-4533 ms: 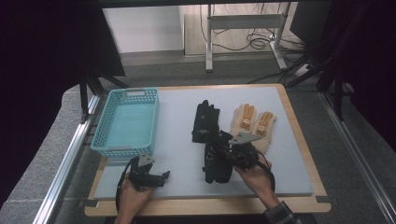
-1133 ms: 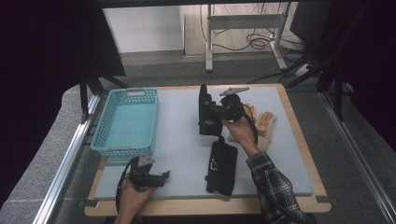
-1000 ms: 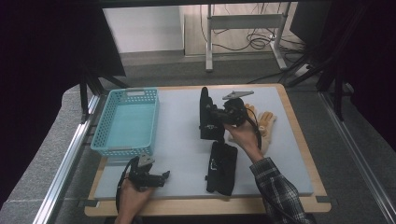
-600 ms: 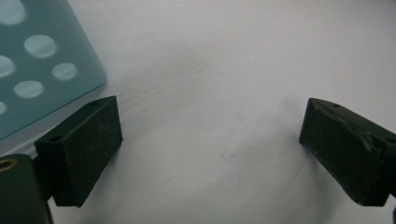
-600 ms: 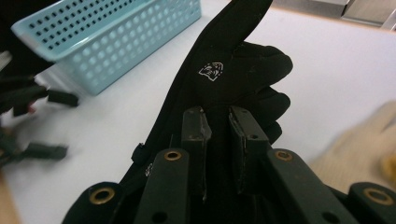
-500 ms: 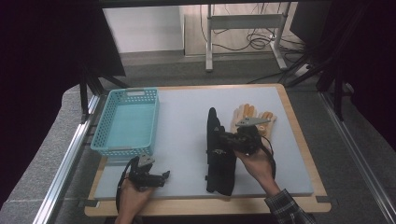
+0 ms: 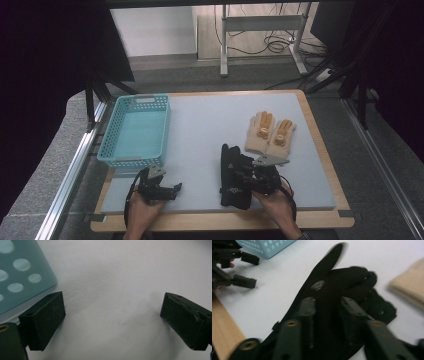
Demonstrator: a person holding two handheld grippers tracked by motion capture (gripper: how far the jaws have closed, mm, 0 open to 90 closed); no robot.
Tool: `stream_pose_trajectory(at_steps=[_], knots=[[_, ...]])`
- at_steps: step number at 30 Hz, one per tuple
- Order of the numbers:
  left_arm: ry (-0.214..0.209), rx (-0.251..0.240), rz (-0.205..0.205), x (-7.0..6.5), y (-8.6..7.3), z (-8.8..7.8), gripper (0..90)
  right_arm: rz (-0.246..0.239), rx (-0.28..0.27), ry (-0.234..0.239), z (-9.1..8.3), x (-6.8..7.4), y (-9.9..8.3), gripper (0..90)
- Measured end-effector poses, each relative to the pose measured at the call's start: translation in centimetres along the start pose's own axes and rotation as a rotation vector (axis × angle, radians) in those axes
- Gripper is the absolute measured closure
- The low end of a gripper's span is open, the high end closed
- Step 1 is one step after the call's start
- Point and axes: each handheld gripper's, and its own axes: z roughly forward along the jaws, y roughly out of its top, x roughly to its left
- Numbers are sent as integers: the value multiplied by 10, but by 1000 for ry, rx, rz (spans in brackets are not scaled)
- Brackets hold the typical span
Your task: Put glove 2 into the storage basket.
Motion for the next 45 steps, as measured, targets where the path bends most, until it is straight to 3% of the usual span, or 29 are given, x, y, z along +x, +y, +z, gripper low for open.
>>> stream_pose_trajectory(at_steps=[3, 8, 11, 16, 18, 20, 25, 29, 36, 38, 42, 45], knots=[[0, 0, 0, 0, 0, 0, 60, -15, -15, -20, -7, -1, 0, 529], [1, -3, -3, 0, 0, 0, 60, -6, -36, -57, -10, -19, 12, 549], [0, 0, -1, 0, 0, 0, 60, 12, -26, -58, 0, -29, 18, 554], [0, 3, 4, 0, 0, 0, 61, 53, 51, -9, 48, -47, 30, 543], [0, 1, 4, 0, 0, 0, 61, 73, 89, 32, 59, -51, 31, 686], [-1, 1, 3, 0, 0, 0, 61, 78, 105, 30, 65, -50, 31, 838], [0, 3, 4, 0, 0, 0, 61, 37, 39, -9, 47, -42, 43, 855], [0, 3, 4, 0, 0, 0, 61, 44, 7, -41, 38, -49, 48, 853], [0, 3, 4, 0, 0, 0, 61, 93, 68, -74, 51, -65, 27, 835], [0, 3, 4, 0, 0, 0, 60, 95, 64, -68, 50, -68, 24, 781], [1, 3, 4, 0, 0, 0, 61, 69, 32, -66, 35, -71, 26, 675], [0, 3, 4, 0, 0, 0, 61, 41, 52, -46, 26, -71, 23, 644]])
